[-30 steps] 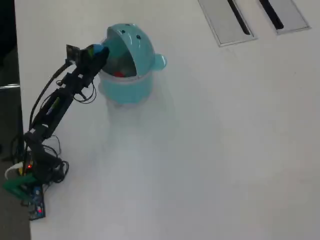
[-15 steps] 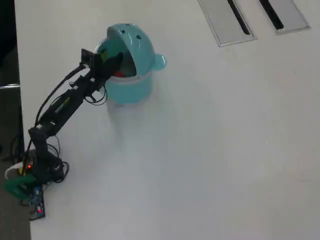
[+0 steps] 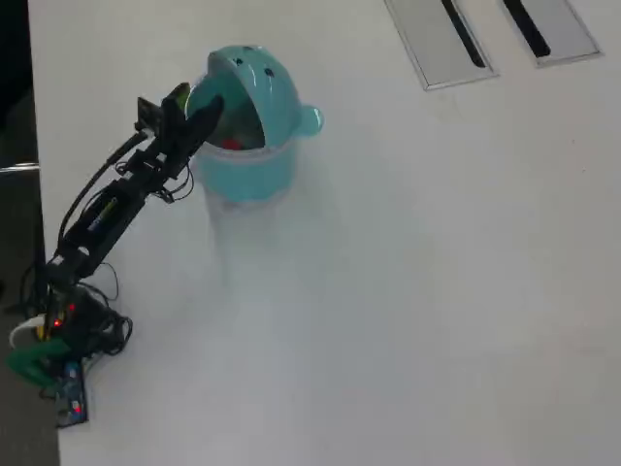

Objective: Grasp RGB lego blocks and put them in the bin one by one.

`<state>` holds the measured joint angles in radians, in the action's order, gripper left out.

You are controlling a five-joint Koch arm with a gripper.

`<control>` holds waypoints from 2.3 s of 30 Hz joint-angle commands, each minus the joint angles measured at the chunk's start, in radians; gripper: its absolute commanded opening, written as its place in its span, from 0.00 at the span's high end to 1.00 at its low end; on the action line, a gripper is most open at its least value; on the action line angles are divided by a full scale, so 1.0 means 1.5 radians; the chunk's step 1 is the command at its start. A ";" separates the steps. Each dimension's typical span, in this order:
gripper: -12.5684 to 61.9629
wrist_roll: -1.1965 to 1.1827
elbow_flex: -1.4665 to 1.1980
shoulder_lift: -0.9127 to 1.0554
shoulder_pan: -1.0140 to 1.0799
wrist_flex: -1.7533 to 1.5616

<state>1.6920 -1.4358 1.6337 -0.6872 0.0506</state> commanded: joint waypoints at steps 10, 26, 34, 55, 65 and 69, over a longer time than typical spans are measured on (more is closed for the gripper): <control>0.38 -0.123 -0.102 0.168 0.005 -0.050; 0.39 -0.428 -0.234 0.296 0.059 -0.052; 0.39 -0.600 -0.323 0.345 0.111 -0.107; 0.39 -0.956 -0.568 0.431 0.271 -0.324; 0.40 -1.048 -0.711 0.446 0.332 -0.458; 0.40 -1.063 -0.777 0.446 0.343 -0.522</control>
<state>0.1304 -2.6369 2.2810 -0.1779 -0.5676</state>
